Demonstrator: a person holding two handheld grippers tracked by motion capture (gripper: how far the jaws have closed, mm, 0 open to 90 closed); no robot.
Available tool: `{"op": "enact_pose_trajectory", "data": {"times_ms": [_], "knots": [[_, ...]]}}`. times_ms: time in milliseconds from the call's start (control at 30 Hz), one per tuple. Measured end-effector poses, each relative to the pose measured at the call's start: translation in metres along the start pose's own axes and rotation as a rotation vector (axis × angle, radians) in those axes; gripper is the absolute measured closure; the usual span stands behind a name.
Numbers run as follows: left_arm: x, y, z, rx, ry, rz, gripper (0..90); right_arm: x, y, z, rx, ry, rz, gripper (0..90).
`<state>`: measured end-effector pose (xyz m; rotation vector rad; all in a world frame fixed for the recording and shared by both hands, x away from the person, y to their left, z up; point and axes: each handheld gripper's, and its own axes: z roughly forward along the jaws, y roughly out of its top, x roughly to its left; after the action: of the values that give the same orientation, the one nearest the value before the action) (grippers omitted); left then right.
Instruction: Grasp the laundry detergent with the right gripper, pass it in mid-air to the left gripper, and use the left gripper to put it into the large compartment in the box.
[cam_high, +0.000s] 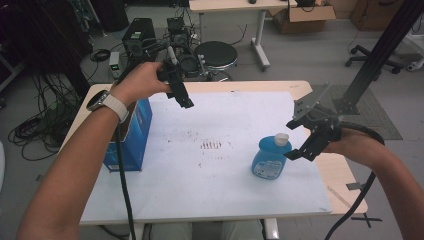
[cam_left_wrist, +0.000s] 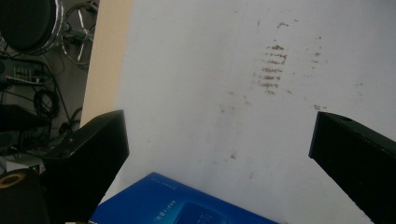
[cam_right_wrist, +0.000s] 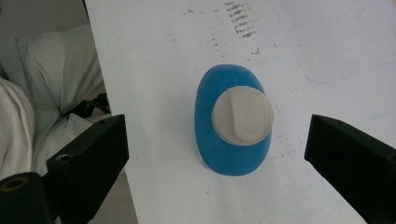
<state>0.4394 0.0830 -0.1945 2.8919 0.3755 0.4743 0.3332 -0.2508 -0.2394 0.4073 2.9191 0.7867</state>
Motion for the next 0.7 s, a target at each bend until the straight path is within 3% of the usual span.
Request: {"op": "enact_pose_trajectory", "data": {"times_ms": [233,700], "knots": [[0.000,0.001,0.002,-0.002,-0.001,-0.003,5.3,-0.001,-0.011,0.003,-0.050,-0.020,-0.005,6.7],[0.000,0.002,0.005,0.009,-0.006,-0.003,5.3,-0.007,-0.036,0.013,-0.115,-0.017,0.030,6.6]]}}
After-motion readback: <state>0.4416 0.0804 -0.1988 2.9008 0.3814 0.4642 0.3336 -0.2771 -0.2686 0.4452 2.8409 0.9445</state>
